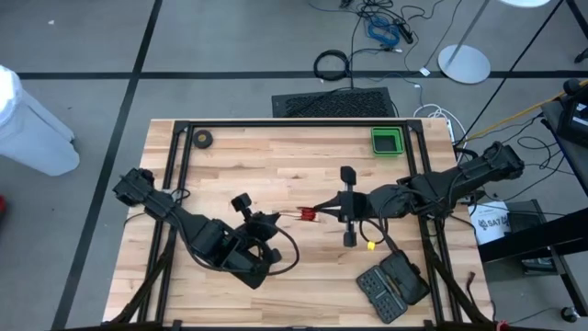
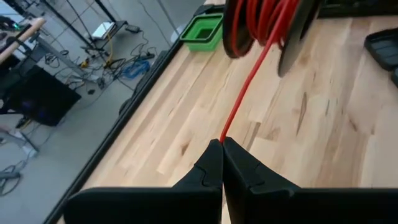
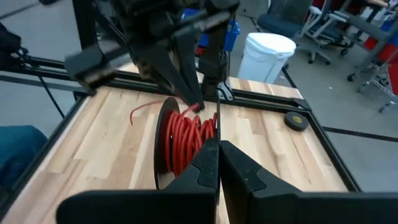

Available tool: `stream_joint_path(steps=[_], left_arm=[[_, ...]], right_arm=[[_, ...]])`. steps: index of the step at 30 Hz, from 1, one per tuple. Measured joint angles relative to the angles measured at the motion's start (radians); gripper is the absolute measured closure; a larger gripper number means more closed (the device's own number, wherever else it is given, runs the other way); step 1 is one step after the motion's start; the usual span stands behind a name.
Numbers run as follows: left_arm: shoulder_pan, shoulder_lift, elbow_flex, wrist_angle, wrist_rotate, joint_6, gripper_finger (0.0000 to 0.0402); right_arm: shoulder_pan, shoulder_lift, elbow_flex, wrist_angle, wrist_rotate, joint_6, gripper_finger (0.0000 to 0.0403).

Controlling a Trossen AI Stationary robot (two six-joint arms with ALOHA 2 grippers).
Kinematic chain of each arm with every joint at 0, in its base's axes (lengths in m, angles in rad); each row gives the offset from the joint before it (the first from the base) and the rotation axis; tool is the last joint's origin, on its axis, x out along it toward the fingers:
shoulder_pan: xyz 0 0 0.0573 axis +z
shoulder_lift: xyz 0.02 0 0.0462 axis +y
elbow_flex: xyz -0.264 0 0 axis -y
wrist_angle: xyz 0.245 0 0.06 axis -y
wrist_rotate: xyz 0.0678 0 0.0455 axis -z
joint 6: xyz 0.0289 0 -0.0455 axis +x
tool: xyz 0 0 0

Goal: Coil cords
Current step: Coil the red wire into the spool

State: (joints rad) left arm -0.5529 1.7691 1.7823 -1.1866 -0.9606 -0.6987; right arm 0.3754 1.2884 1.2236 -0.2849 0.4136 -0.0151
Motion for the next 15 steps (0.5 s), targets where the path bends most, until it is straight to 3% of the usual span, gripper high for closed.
stream_joint_path(steps=[15], left_arm=[[0.0, 0.0, -0.084, 0.267, 0.025, 0.131, 0.04]], right_arm=[[0.026, 0.0, 0.0, 0.027, -0.002, -0.008, 0.0403]])
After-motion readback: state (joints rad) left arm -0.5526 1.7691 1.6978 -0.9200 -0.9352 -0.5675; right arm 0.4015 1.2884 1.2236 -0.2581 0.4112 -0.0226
